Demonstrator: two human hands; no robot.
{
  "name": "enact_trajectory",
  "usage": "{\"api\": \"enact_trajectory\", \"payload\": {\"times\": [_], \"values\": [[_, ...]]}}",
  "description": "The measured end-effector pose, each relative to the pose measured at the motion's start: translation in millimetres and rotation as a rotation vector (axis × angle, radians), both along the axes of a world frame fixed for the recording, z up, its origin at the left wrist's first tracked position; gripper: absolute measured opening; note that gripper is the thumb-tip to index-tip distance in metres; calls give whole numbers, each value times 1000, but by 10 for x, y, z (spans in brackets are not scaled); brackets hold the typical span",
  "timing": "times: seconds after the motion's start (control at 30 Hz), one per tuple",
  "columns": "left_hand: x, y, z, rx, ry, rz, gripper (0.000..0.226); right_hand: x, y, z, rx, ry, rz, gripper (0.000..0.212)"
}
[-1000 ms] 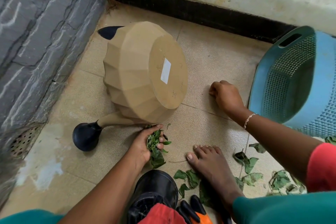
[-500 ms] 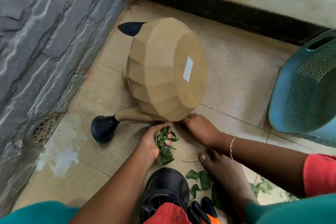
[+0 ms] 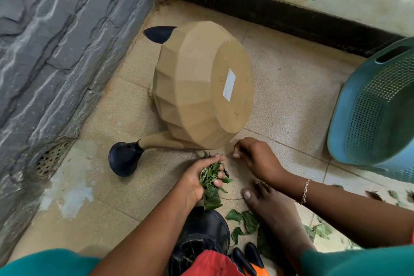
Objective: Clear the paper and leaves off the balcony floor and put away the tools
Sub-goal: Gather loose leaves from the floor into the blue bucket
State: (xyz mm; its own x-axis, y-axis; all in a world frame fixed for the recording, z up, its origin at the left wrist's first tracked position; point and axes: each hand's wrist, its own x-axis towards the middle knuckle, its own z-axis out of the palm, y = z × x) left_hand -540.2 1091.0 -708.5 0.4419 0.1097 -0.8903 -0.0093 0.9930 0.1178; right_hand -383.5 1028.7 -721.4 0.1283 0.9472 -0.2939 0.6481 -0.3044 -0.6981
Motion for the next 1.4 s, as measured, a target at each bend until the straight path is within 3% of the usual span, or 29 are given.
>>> {"api": "enact_trajectory", "payload": {"times": [0.13,0.23,0.3,0.4,0.5,0.57,0.67,0.8,0.87,1.03,1.2,1.27,1.33,1.4], "values": [[128,-45,91,-41,-163,-123,22,-63,-46,56,114,37,105,4],[120,-48,113,-4,-147,-175,20,-26,22,20,176,3,121,13],[71,-36,103,44,-96,-197,21,-22,43,23,84,214,107,8],[-10,18,66,93,-10,-160,21,-90,9,38,-141,691,49,26],[-89,65,44,89,22,-161,24,-159,-13,0,-141,885,-174,26],[-143,86,22,65,32,-142,23,-92,7,-20,-92,627,-215,23],[-213,131,-7,46,36,-97,27,-34,23,-86,-65,40,149,30],[-210,162,-23,42,16,-96,28,-131,85,-131,-84,-274,301,26],[-209,162,-29,47,16,-101,26,-94,79,-105,-46,-272,305,18],[-214,185,-37,38,-1,-98,26,-18,-88,-94,-63,5,429,14],[-154,174,-33,30,-13,-126,27,39,-97,-152,149,-259,718,3],[-159,179,-37,25,-20,-130,27,17,-128,-185,182,-317,742,15],[-163,183,-31,31,-21,-127,24,-5,-161,-203,184,-255,655,19],[-136,159,-19,49,-30,-145,20,25,-145,-142,95,-76,409,19]]}}
